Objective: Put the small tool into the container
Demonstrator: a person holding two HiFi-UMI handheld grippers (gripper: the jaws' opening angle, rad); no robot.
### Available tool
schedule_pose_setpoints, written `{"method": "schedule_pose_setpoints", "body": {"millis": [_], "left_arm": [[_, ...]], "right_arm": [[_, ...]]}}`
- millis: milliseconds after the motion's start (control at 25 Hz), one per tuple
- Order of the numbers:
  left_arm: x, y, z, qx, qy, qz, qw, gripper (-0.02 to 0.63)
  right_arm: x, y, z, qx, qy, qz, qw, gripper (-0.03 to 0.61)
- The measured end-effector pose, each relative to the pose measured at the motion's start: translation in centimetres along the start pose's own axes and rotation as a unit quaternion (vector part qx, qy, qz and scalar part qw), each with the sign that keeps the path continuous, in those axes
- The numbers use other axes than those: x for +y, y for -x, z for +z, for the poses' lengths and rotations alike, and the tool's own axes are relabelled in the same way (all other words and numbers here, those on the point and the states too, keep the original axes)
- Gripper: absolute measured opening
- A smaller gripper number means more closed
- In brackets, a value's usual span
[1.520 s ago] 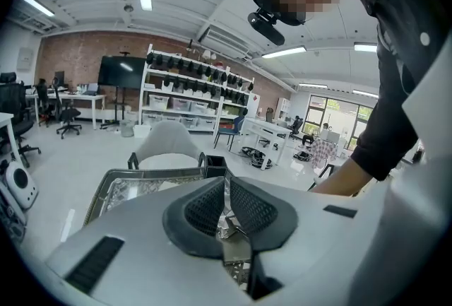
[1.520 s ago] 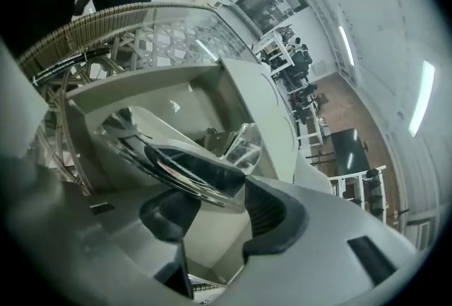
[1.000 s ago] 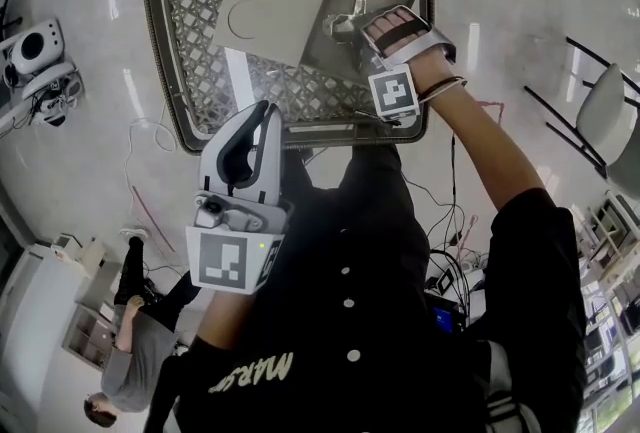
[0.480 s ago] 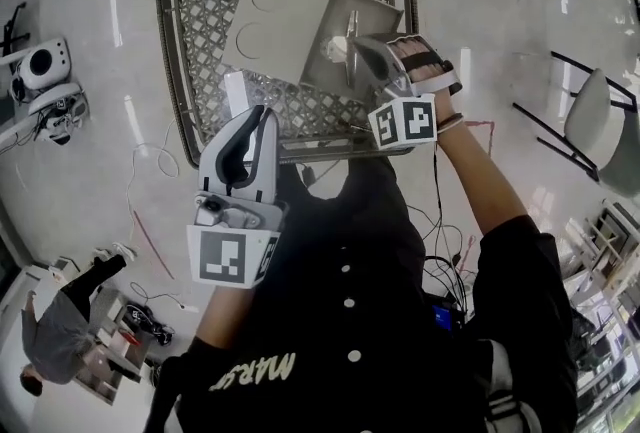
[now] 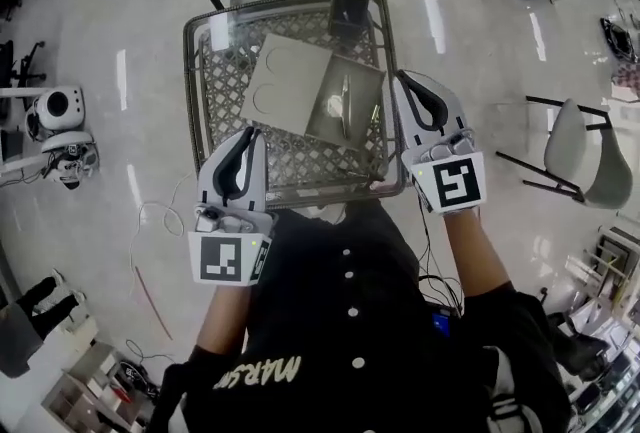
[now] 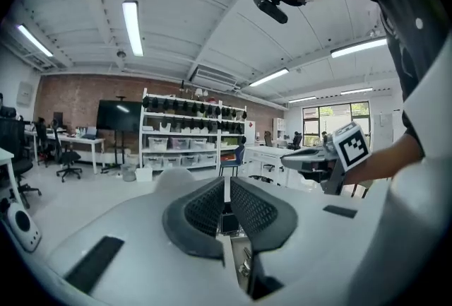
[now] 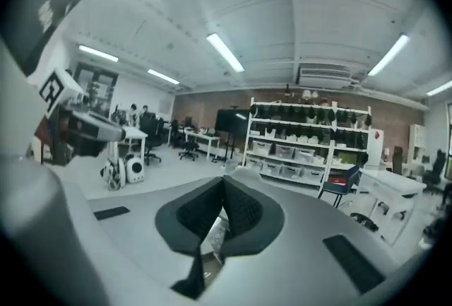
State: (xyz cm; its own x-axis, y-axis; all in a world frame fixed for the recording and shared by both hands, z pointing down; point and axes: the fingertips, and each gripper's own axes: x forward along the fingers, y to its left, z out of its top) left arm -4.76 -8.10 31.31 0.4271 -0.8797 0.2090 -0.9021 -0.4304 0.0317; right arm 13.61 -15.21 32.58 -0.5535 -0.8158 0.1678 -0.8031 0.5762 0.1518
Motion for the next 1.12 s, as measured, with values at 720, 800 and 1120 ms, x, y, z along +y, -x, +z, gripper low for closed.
{"method": "schedule_pose_setpoints", "body": {"millis": [720, 800, 1120], "left_arm": [[3.6, 3.3, 5.9, -0.083, -0.051, 0.039, 0.9945, 0.046], [3.8, 3.4, 6.0, -0.084, -0.053, 0.04, 0.9942, 0.046], [3.6, 3.8, 6.3, -0.084, -0.06, 0.039, 0.9939, 0.046]], "right_arm": [[-3.7, 9.6, 11.7, -0.158, -0.093, -0.116, 0.976, 0.014], [-3.7, 9.8, 11.8, -0.161, -0.092, -0.119, 0.975, 0.014], [-3.0, 9.3, 11.4, -0.155, -0.079, -0.116, 0.978, 0.014]]}}
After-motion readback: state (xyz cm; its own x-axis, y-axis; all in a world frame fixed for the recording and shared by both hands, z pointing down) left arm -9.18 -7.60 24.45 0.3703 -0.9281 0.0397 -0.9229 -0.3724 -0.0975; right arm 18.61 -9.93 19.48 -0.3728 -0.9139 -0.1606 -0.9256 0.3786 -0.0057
